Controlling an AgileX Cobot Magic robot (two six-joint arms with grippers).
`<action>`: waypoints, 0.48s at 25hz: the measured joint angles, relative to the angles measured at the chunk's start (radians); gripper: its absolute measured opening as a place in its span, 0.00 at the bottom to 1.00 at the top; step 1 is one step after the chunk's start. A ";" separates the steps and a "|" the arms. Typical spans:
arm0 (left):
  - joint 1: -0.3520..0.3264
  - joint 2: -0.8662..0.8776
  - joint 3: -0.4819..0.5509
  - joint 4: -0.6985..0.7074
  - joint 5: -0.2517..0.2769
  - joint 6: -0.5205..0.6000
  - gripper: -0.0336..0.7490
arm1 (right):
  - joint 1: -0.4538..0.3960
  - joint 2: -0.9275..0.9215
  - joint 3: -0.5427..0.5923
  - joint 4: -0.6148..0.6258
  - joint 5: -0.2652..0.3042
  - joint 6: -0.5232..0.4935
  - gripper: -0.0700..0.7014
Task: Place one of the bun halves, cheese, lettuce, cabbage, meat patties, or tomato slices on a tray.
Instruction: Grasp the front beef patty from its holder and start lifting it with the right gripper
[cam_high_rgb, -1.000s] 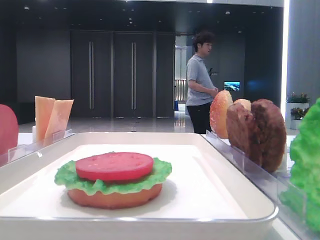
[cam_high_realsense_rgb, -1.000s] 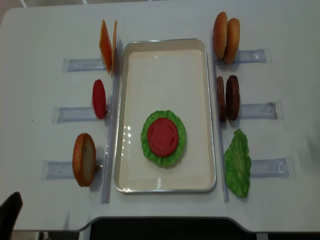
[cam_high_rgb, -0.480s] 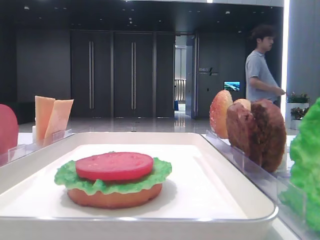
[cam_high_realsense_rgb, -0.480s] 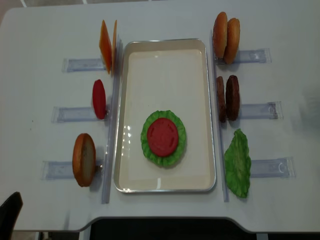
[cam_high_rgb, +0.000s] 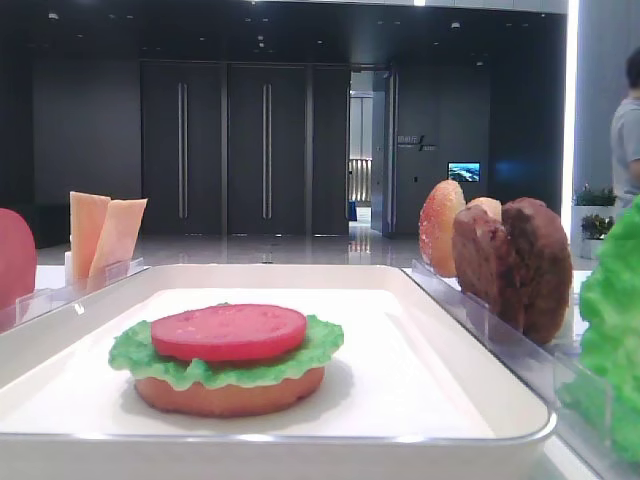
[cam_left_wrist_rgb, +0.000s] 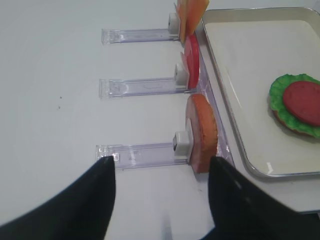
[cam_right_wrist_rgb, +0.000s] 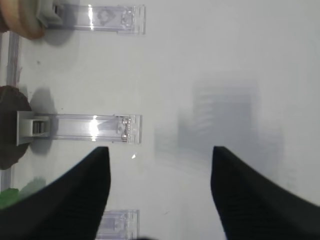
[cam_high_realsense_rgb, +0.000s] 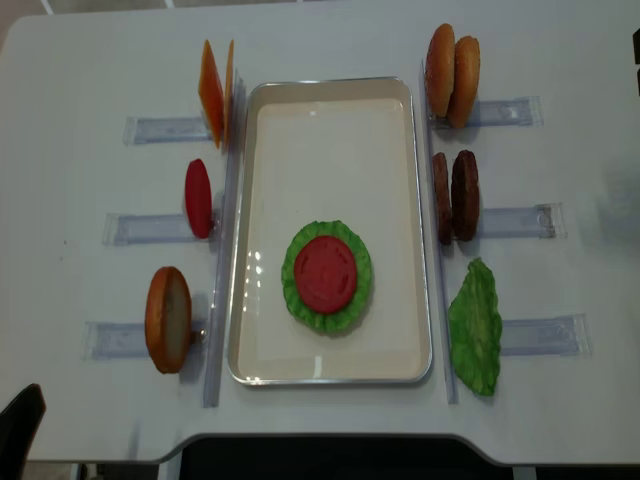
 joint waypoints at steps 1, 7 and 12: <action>0.000 0.000 0.000 0.000 0.000 0.000 0.62 | 0.000 0.000 0.000 0.000 0.005 0.012 0.63; 0.000 0.000 0.000 0.000 0.000 0.000 0.62 | 0.064 0.000 0.000 -0.034 0.022 0.122 0.59; 0.000 0.000 0.000 0.000 0.000 0.000 0.62 | 0.189 0.001 0.000 -0.102 0.030 0.282 0.58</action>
